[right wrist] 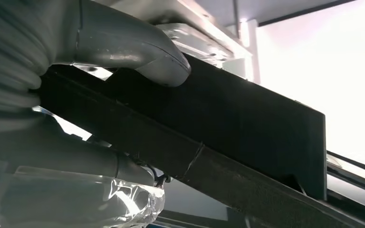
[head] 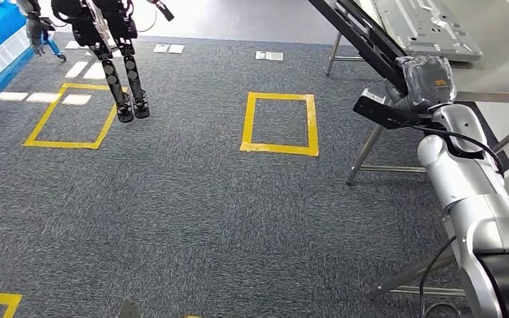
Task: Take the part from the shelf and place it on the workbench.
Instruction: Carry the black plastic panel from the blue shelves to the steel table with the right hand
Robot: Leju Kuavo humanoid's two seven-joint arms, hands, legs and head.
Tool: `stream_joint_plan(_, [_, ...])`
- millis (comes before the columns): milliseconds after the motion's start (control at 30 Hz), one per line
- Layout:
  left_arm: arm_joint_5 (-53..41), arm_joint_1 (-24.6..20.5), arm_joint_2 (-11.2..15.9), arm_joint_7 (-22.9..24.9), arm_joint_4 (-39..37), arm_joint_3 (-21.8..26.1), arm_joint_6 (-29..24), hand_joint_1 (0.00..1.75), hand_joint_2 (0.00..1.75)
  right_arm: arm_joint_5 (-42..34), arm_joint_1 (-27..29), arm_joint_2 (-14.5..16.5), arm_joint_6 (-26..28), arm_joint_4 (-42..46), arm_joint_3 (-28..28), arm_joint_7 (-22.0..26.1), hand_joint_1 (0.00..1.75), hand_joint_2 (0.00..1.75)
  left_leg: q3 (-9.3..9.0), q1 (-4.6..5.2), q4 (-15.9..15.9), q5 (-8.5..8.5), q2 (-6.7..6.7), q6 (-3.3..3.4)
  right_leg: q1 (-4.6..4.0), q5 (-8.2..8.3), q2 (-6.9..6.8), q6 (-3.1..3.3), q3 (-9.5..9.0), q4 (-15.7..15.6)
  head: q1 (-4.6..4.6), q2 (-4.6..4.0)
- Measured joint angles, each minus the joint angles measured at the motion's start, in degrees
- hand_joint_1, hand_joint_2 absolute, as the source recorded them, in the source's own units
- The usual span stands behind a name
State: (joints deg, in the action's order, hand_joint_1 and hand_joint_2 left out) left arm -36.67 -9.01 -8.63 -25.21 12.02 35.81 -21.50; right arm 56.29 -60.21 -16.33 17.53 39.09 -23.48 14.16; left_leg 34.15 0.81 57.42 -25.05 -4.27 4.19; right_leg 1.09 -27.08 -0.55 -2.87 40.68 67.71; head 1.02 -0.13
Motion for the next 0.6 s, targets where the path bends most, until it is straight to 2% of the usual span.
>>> stream_joint_plan(33, [0.0,0.0,0.0,-0.1,0.0,0.0,0.0,0.0,1.75,0.0,-0.1,-0.1,0.0,0.1,0.1,0.0,1.69,1.75,0.04,0.14,0.2,-0.12,-0.7,-0.16,-0.15,0.99,-1.58,-0.16,-2.42,-4.1,-0.08,0.0])
stream_joint_plan(100, [0.0,0.0,0.0,-0.4,0.0,0.0,0.1,0.0,1.75,0.0,-0.2,-0.1,0.0,0.4,0.3,-0.1,1.69,1.75,0.15,0.54,0.6,-0.45,-2.01,-0.6,-0.6,2.22,-3.67,0.23,-5.4,-9.4,-0.11,0.0])
stream_joint_plan(133, [0.0,0.0,0.0,-0.5,0.0,0.0,0.1,0.0,1.75,0.0,-0.2,-0.3,0.0,0.4,0.4,-0.1,1.69,1.75,0.18,0.72,0.7,-0.63,-2.69,-0.81,-0.82,2.37,-3.74,0.59,-5.73,-10.2,-0.13,0.0])
stream_joint_plan(167, [0.0,-0.1,0.0,-0.7,0.0,0.0,0.0,0.0,1.75,0.0,-0.1,-0.4,0.0,0.5,0.5,-0.2,1.69,1.75,0.15,0.77,0.8,-0.76,-3.39,-0.99,-0.85,2.58,-2.91,0.93,-5.63,-10.2,-0.07,0.0])
stream_joint_plan(200, [0.0,-0.1,0.0,-0.8,0.0,0.0,-0.1,0.0,1.75,0.0,-0.1,-0.6,0.0,0.5,0.6,-0.2,1.69,1.75,0.17,0.63,1.0,-1.0,-3.62,-1.26,-0.54,2.74,-2.15,1.23,-5.61,-10.3,-0.08,0.0])
stream_joint_plan(233, [0.0,-0.1,0.0,-0.9,0.0,0.0,-0.2,0.0,1.75,0.0,-0.1,-0.7,0.0,0.5,0.6,-0.2,1.69,1.75,0.37,0.41,1.6,-1.62,-2.8,-1.59,-0.28,2.93,-1.4,1.56,-5.61,-10.4,-0.03,0.0])
stream_joint_plan(267, [0.0,-0.1,0.0,-1.1,0.0,0.0,-0.3,0.0,1.75,0.1,-0.2,-0.7,0.0,0.5,0.7,-0.2,1.69,1.75,0.96,0.12,3.2,-2.83,-1.21,-2.01,0.01,3.14,-0.73,1.92,-5.62,-10.5,0.02,0.0])
stream_joint_plan(333, [0.0,0.1,0.1,-1.5,0.0,0.0,-0.5,0.0,1.75,0.2,-0.3,-0.4,0.0,0.6,0.7,-0.2,1.69,1.75,3.56,-0.49,9.7,-6.66,2.66,-2.79,0.3,3.42,0.65,2.39,-5.56,-10.5,0.14,0.0])
stream_joint_plan(367, [0.0,0.2,0.1,-1.6,0.0,0.0,-0.5,0.0,1.75,0.3,-0.3,-0.2,0.0,0.6,0.7,-0.2,1.69,1.75,5.21,-0.73,13.6,-8.46,3.64,-3.05,0.3,3.48,1.42,2.46,-5.5,-10.5,0.16,0.0])
stream_joint_plan(400, [0.0,0.2,0.1,-1.7,0.0,0.0,-0.6,0.0,1.75,0.3,-0.3,0.0,0.0,0.5,0.7,-0.2,1.69,1.75,6.49,-0.92,16.5,-9.44,4.03,-3.2,0.29,3.54,2.25,2.5,-5.45,-10.5,0.17,0.0])
stream_joint_plan(433, [0.0,0.3,0.1,-1.7,0.0,0.0,-0.6,0.0,1.75,0.4,-0.3,0.1,0.0,0.5,0.7,-0.2,1.69,1.75,7.02,-1.08,17.7,-9.38,4.2,-3.28,0.3,3.6,3.09,2.5,-5.42,-10.5,0.19,0.0])
stream_joint_plan(467, [0.0,0.3,0.1,-1.7,0.0,0.0,-0.6,0.0,1.75,0.4,-0.3,0.2,0.0,0.5,0.7,-0.2,1.69,1.75,6.47,-1.24,16.5,-8.25,4.37,-3.29,0.35,3.68,3.93,2.46,-5.41,-10.5,0.18,0.0])
stream_joint_plan(500, [0.0,0.2,0.1,-1.9,0.0,0.0,-0.6,0.0,1.75,0.4,-0.3,0.2,0.0,0.5,0.7,-0.2,1.69,1.75,5.06,-1.42,13.6,-6.42,4.74,-3.29,0.42,3.77,4.7,2.39,-5.42,-10.5,0.19,0.0])
stream_joint_plan(567, [0.0,0.2,0.1,-2.5,0.0,0.0,-0.6,0.0,1.75,0.4,-0.4,0.3,0.0,0.5,0.7,-0.2,1.69,1.75,1.33,-1.94,5.8,-3.01,7.37,-3.35,0.41,3.96,6.13,1.98,-5.18,-10.3,0.14,0.0])
stream_joint_plan(600, [0.0,0.3,0.1,-3.1,0.0,0.0,-0.7,0.0,1.75,0.5,-0.5,0.3,0.1,0.5,0.7,-0.3,1.69,1.75,0.18,-2.03,3.3,-2.16,8.38,-3.35,0.39,4.13,6.75,1.64,-4.92,-10.3,0.13,0.0])
